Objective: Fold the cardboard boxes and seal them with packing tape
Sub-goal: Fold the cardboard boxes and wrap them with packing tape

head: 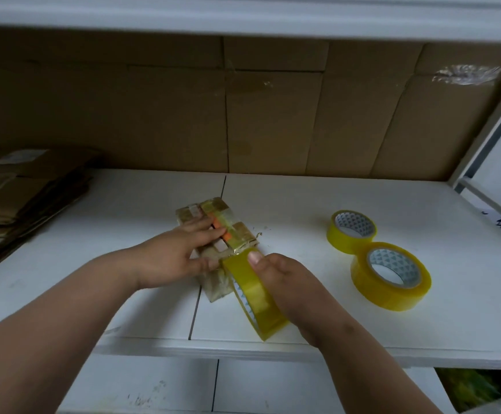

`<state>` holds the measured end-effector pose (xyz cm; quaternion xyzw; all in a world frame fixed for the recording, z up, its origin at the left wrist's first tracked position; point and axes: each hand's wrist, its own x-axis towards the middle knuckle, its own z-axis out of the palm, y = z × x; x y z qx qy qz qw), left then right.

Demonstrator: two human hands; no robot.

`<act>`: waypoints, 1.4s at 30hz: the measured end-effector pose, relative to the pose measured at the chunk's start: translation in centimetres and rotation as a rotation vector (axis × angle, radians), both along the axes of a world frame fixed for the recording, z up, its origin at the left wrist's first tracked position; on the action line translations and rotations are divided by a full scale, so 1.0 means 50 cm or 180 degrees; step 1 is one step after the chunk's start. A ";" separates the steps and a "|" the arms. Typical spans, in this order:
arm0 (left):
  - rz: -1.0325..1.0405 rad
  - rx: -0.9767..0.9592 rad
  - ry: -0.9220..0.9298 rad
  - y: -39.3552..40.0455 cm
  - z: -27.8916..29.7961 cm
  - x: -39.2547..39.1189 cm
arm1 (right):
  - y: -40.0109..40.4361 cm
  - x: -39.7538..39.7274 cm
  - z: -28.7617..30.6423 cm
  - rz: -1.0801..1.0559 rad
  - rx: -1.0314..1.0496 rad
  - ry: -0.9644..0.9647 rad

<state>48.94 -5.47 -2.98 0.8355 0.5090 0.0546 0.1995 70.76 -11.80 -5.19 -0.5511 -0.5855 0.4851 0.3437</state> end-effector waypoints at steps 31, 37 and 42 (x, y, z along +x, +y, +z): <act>0.0094 0.0690 0.0005 0.109 -0.025 -0.003 | -0.022 -0.049 -0.075 0.0064 0.0039 0.0569; 0.0588 0.0836 -0.0798 0.085 -0.039 -0.062 | 0.004 -0.040 -0.051 0.0039 -0.0009 0.0559; 0.1289 0.0469 0.0296 0.065 -0.092 -0.147 | 0.013 -0.038 -0.034 0.0208 0.0073 0.0595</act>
